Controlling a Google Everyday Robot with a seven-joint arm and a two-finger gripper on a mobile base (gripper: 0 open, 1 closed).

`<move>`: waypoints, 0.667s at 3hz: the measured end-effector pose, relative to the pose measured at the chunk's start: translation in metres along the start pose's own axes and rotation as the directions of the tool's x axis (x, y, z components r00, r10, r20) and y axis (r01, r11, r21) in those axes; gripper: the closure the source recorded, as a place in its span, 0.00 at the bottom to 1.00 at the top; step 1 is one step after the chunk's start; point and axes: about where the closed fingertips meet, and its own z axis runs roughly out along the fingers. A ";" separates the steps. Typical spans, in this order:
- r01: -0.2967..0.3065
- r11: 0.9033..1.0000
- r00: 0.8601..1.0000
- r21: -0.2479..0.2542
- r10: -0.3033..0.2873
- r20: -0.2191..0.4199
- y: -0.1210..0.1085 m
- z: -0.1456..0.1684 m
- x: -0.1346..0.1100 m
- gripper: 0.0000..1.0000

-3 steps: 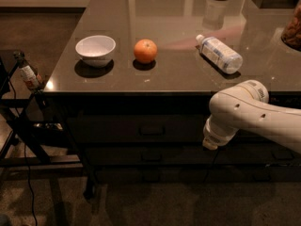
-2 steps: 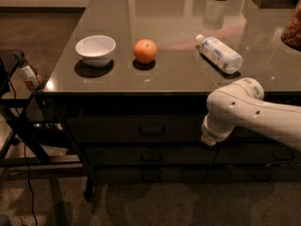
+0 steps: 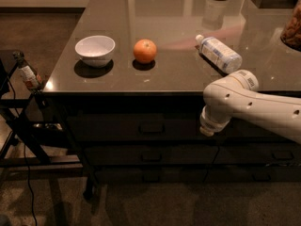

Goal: Close top drawer

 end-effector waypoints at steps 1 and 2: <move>0.004 1.000 1.000 0.018 -0.004 0.000 -0.011 0.001 -0.006 1.00; 0.004 1.000 1.000 0.018 -0.004 0.000 -0.011 0.001 -0.005 0.81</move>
Offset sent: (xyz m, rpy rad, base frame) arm 0.0101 -0.0012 0.0021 -0.0096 -0.0123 0.0010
